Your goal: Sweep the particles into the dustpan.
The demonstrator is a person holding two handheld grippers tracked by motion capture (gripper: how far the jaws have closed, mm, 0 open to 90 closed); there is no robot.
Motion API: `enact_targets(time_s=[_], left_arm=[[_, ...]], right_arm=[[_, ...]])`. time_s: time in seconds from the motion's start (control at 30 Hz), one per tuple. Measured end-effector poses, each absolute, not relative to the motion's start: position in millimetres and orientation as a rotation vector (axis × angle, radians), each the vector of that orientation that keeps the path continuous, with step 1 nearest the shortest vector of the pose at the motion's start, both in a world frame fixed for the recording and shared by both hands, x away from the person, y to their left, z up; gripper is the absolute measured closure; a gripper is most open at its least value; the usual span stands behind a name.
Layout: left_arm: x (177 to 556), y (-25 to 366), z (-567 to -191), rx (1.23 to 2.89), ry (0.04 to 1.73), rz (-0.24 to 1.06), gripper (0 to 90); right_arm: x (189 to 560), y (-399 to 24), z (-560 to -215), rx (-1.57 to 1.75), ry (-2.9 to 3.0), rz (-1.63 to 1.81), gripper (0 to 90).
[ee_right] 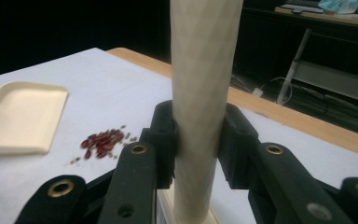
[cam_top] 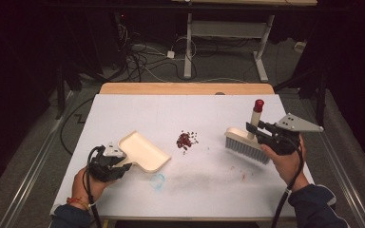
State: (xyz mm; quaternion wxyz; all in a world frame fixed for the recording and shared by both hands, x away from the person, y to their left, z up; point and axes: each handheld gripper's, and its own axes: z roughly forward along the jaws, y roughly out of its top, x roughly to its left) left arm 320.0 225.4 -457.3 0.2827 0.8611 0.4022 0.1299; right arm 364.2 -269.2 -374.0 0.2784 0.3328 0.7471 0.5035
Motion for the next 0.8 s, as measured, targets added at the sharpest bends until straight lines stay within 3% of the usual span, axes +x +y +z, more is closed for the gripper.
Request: enact_targets(time_s=[0.33, 0.8], left_arm=[[317, 217, -457, 2.332, 1.028, 0.335, 63.8], [314, 199, -459, 2.359, 0.972, 0.305, 63.8]], right_arm=[[418, -251, -371, 0.979, 1.996, 1.295, 70.9], [471, -185, -376, 0.983, 1.955, 1.321, 70.9]])
